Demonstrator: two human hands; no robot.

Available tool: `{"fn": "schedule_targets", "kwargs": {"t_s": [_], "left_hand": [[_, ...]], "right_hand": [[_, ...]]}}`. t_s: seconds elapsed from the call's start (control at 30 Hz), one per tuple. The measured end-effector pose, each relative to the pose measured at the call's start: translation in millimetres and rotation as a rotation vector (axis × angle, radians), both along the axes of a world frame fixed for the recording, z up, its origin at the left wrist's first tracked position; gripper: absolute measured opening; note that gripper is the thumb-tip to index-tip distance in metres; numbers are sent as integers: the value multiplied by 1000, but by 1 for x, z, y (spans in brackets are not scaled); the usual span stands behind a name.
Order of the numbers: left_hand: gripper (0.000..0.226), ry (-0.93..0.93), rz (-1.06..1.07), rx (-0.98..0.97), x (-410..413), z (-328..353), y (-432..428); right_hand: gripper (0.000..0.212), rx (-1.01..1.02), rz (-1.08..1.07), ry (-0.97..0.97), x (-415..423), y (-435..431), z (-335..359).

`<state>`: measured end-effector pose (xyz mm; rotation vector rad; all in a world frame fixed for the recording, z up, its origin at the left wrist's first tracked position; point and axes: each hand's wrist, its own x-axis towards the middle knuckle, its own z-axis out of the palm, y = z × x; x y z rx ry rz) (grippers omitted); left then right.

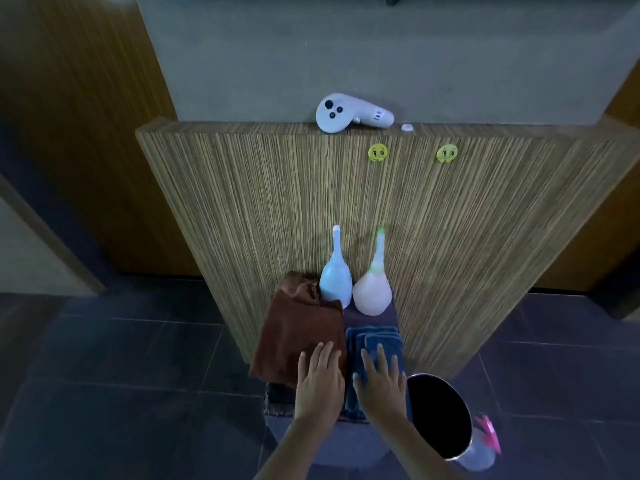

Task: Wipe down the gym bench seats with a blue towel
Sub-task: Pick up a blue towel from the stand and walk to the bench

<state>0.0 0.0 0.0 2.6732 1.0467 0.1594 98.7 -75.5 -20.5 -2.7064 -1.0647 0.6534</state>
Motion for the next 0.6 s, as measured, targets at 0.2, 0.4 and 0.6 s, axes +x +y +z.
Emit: {"fn": "schedule_targets", "kwargs": {"t_s": [0.2, 0.4, 0.6], "left_hand": [[47, 7, 14, 77, 1, -37, 10], [48, -10, 2, 70, 2, -57, 10], [55, -52, 36, 44, 4, -62, 10]], "right_hand": [[52, 15, -65, -153, 2, 12, -31], [73, 12, -136, -117, 2, 16, -54], [78, 55, -87, -136, 5, 16, -46]]}}
